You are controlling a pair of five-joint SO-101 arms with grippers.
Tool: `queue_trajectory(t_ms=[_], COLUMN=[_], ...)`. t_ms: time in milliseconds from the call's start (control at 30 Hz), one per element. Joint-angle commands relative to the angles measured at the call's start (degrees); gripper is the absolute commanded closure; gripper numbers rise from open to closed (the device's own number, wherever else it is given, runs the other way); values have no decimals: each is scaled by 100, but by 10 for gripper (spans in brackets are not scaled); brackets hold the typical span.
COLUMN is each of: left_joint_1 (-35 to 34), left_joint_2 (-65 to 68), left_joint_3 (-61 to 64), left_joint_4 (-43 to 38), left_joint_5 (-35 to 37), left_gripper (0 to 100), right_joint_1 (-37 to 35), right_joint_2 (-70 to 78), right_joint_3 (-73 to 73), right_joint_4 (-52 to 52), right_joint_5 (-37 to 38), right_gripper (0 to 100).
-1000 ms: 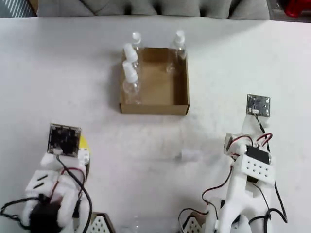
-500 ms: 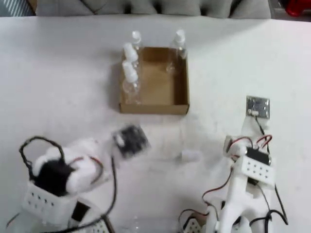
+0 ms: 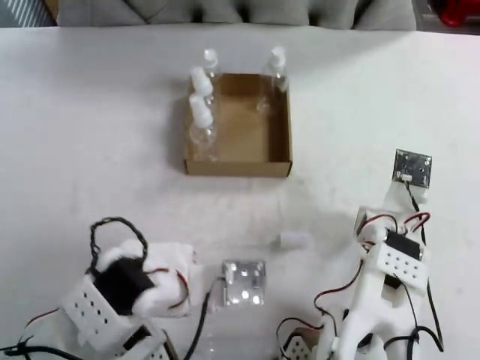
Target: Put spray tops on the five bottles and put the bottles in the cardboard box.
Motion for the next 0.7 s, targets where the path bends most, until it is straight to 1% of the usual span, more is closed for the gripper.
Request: queue_trajectory(t_ms=[0,167,267,400,467,567,667], left_joint_1=[734,1314,1657,2325,2607,2695,2695], left_joint_2=[-171,-1138,-1833,-2580,-2774,-2835,-2835], left_joint_3=[-26,97,431,1081,1451,2031,2400], left_joint_4=[-176,-176,-360,-677,-923,-1477,-1908], left_joint_5=[-62,35,114,527,862,1187,1266], left_gripper=[976,976,978,976,976,976,976], right_joint_1=[66,145,338,400,602,901,1121], right_joint_2=[-31,-31,-31,-31,-22,277,1077], right_joint_3=[-53,-79,-97,-88,-167,-404,-897], right_joint_4=[-110,-110,-136,-224,-233,-233,-224], right_joint_5=[-167,-176,-378,-404,-466,-695,-738], right_gripper=[972,972,972,972,974,984,983])
